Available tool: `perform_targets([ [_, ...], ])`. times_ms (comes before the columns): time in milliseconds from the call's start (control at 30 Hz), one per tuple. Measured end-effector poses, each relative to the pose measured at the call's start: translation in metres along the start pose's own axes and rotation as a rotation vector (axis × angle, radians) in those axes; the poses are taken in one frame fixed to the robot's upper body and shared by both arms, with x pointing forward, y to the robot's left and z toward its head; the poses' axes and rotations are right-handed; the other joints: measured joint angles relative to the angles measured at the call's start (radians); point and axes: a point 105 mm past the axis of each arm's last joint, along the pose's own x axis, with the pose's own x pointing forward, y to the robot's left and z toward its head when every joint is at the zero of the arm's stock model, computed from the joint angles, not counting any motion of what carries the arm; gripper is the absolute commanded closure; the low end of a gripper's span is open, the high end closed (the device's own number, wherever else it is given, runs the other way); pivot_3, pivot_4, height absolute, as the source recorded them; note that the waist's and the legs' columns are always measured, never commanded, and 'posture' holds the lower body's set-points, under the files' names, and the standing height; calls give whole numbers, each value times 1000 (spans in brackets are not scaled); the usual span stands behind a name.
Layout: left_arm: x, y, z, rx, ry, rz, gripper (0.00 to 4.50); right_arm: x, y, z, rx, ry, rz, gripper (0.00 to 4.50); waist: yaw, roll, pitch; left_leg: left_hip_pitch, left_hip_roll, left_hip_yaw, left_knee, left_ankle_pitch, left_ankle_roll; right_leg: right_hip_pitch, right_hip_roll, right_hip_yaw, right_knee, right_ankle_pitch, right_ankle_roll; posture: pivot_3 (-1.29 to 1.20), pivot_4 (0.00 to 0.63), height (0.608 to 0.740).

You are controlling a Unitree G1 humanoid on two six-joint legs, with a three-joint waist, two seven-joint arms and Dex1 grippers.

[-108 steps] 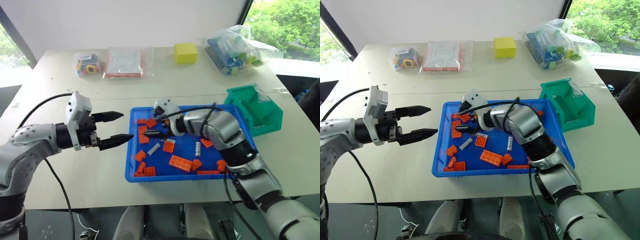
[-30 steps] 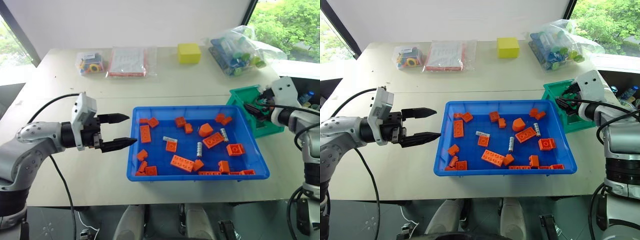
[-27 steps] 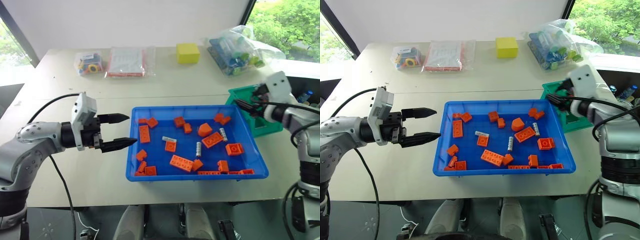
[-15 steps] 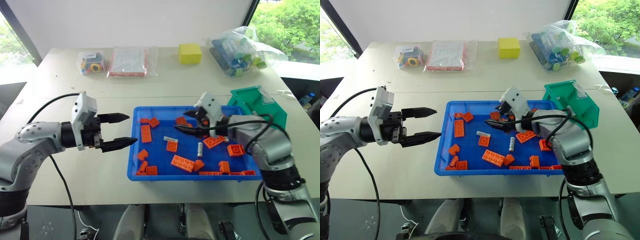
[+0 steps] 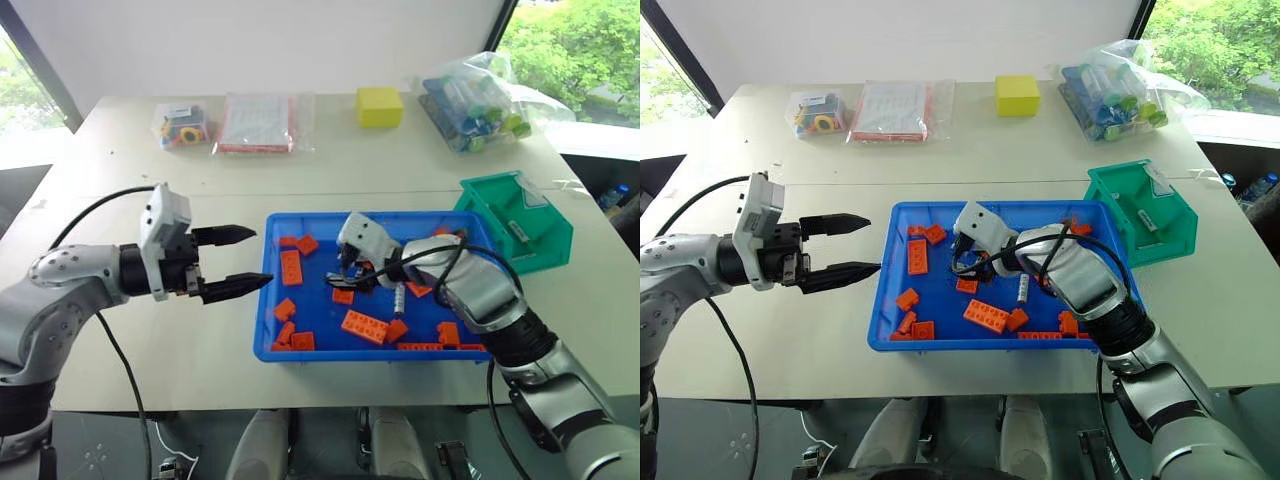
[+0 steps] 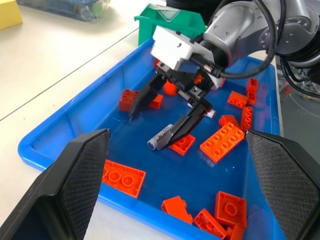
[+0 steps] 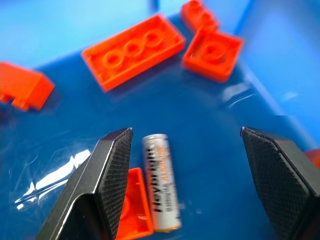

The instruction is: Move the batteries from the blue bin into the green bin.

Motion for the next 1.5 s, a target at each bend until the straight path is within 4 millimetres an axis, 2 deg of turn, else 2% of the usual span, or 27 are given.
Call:
perform_targets([
  [133,0,0,0,0,0,7,0,1,3,-5,-22,30,10,973,0,0,0,0,0,0,0,0,0,0,0,0,0,0,0,0,150,692],
  [167,0,0,0,1,0,8,0,1,2,-5,-23,33,9,1209,0,0,0,0,0,0,0,0,0,0,0,0,0,0,0,0,150,692],
  [233,0,0,0,1,0,9,0,0,2,-6,-25,37,9,1870,0,0,0,0,0,0,0,0,0,0,0,0,0,0,0,0,150,692],
  [400,0,0,1,3,-4,8,0,0,2,-7,-24,39,7,4418,0,0,0,0,0,0,0,0,0,0,0,0,0,0,0,0,150,692],
  [433,0,1,1,4,-5,8,0,0,2,-7,-24,38,7,4439,0,0,0,0,0,0,0,0,0,0,0,0,0,0,0,0,150,692],
  [667,1,1,3,14,-12,-1,0,-7,-5,-1,68,3,-11,4439,0,0,0,0,0,0,0,0,0,0,0,0,0,2,3,0,150,692],
  [767,1,2,2,8,-9,-8,0,-31,-31,13,143,-72,-110,4439,2,0,0,0,0,0,0,0,0,0,0,0,0,2,3,0,150,692],
  [867,1,1,0,6,-2,-20,0,-77,-74,20,194,-139,-308,4439,6,0,0,0,-1,0,0,0,0,0,0,0,0,2,3,0,150,692],
  [967,2,1,-1,4,1,-24,0,-129,-113,5,266,-145,-519,4439,5,0,0,0,-1,1,0,0,0,0,-1,0,-1,1,3,0,150,692],
  [1067,5,0,-2,-2,0,-35,0,-170,-135,-20,317,-109,-675,4439,3,0,0,0,0,1,0,0,0,0,0,0,-1,1,2,0,150,692],
  [1167,7,-1,-1,0,-8,-46,0,-190,-140,-47,311,-30,-753,4439,-2,0,0,0,1,2,0,0,0,0,0,0,-1,0,1,0,150,692],
  [1233,8,0,1,5,-14,-50,0,-195,-140,-67,334,13,-764,4439,-3,0,0,0,1,3,0,0,0,0,-1,0,0,0,0,0,150,692],
  [1333,8,1,3,6,-21,-52,0,-194,-138,-88,363,46,-765,2874,-5,0,0,0,1,4,0,0,0,0,-1,1,0,0,0,0,150,692],
  [1433,11,1,3,4,-21,-61,0,-194,-140,-88,334,38,-775,1392,-5,0,0,1,1,4,0,0,0,0,0,2,0,0,0,0,150,692],
  [1500,12,1,3,3,-21,-65,0,-195,-142,-84,310,25,-783,1392,-4,0,0,1,1,4,0,0,0,0,0,2,0,0,0,0,150,692],
])
